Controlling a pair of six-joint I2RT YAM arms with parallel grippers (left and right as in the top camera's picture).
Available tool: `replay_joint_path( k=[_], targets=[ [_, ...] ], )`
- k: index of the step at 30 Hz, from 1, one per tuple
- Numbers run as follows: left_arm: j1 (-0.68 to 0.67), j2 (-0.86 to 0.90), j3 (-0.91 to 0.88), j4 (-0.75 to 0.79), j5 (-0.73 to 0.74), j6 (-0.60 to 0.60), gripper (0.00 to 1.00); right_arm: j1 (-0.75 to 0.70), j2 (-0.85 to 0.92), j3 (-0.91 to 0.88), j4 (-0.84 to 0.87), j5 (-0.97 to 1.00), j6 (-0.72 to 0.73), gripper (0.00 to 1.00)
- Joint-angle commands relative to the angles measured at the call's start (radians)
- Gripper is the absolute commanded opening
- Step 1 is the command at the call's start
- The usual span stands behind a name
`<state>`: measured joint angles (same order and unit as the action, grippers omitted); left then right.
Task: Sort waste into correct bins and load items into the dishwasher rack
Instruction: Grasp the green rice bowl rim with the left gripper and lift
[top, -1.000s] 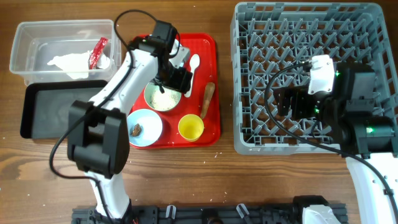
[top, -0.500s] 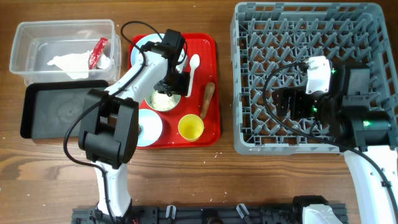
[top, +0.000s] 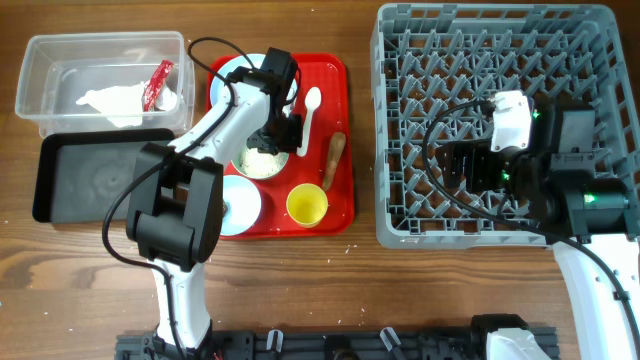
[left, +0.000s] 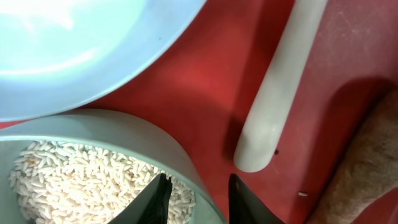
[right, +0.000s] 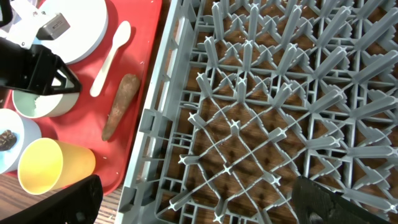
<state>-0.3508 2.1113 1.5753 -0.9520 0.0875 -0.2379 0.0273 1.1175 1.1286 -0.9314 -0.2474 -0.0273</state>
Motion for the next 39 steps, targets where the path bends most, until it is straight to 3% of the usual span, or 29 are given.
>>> replay_joint_path(
  k=[1, 5, 11, 19, 31, 39],
  targets=[
    [-0.001, 0.010, -0.006, -0.006, -0.026, -0.010, 0.29, -0.002, 0.007, 0.008, -0.002, -0.024, 0.019, 0.99],
    [-0.001, 0.010, -0.006, -0.005, -0.027, -0.010, 0.25, -0.002, 0.007, 0.008, -0.002, -0.024, 0.030, 0.99],
    [-0.001, 0.010, -0.006, -0.005, -0.031, -0.010, 0.04, -0.002, 0.007, 0.008, -0.001, -0.024, 0.031, 0.99],
    [-0.001, -0.015, -0.002, -0.052, -0.034, -0.035, 0.04, -0.002, 0.007, 0.008, -0.002, -0.024, 0.031, 0.99],
    [0.000, -0.249, -0.002, -0.098, -0.038, -0.080, 0.04, -0.002, 0.007, 0.008, 0.004, -0.024, 0.027, 0.99],
    [0.036, -0.308, -0.002, -0.113, -0.056, -0.118, 0.04, -0.002, 0.007, 0.008, 0.007, -0.024, 0.027, 0.99]
  ],
)
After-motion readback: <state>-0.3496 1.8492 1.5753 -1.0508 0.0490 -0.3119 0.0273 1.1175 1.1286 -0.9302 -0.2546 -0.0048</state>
